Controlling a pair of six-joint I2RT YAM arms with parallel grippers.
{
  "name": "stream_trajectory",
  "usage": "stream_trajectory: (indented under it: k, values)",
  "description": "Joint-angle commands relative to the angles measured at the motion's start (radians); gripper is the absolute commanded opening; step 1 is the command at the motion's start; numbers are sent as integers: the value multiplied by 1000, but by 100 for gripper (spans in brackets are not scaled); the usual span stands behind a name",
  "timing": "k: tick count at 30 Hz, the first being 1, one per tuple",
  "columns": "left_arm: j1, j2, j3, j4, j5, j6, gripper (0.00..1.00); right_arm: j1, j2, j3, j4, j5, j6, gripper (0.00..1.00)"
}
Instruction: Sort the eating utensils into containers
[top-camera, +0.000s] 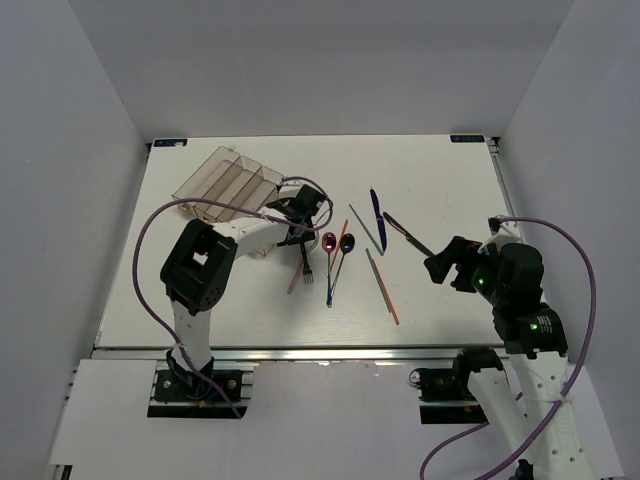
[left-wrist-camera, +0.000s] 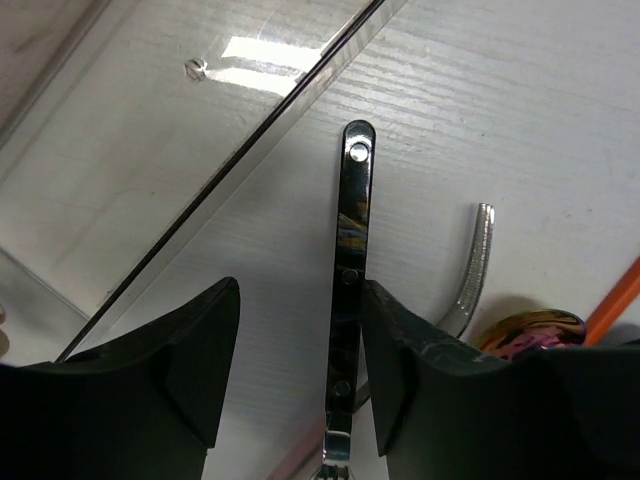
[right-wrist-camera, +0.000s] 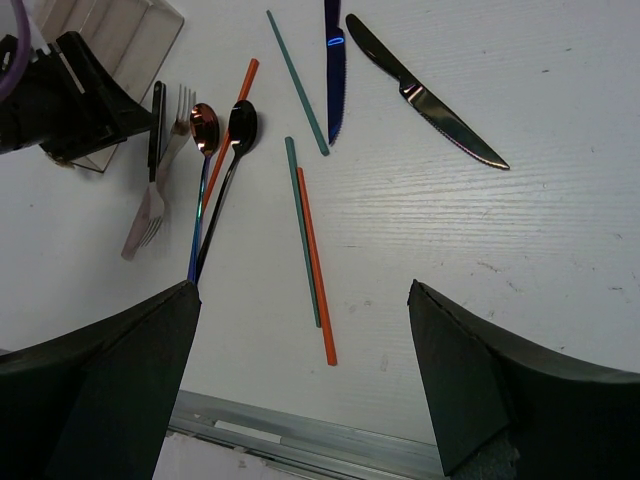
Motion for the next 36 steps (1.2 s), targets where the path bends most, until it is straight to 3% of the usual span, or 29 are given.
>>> stream_trajectory:
  k: [1, 6, 7, 10, 11, 13, 16, 24, 26, 28, 30, 32, 36]
  values:
    - [-2, 14, 13, 22, 5, -5, 61, 4, -12, 5, 36, -15, -10, 89]
    - [-2, 37, -10, 44, 21, -6, 59, 4, -12, 5, 37, -12, -10, 89]
    - [-2, 38, -13, 44, 23, -5, 52, 4, -12, 5, 36, -11, -10, 89]
    - [-2, 40, -25, 53, 28, -6, 45, 4, -15, 2, 37, -8, -10, 89]
    - [-2, 35, -28, 53, 26, -6, 27, 4, -14, 3, 39, -6, -10, 89]
    - [-2, -51, -39, 68, 25, 10, 10, 4, -14, 3, 39, -3, -8, 89]
    - [-2, -93, -4, 58, 37, 55, 0, 4, -14, 5, 42, -3, -8, 89]
    - [-2, -199, 177, -69, 153, 340, 0, 3, -17, 10, 36, 11, -8, 89]
    - [1, -205, 218, -96, 123, 466, 0, 4, -20, 8, 37, 9, -8, 89]
    - [3, -216, 208, -62, 109, 705, 0, 5, -22, 5, 39, 11, -10, 89]
    - [17, -233, 185, 4, 65, 828, 0, 4, -26, 5, 39, 9, -10, 89]
    - [38, -245, 165, 79, 141, 1007, 0, 4, -29, 3, 39, 6, -11, 89]
    - [188, -200, 207, 115, 369, 1133, 0, 4, -34, -1, 39, -14, -13, 89]
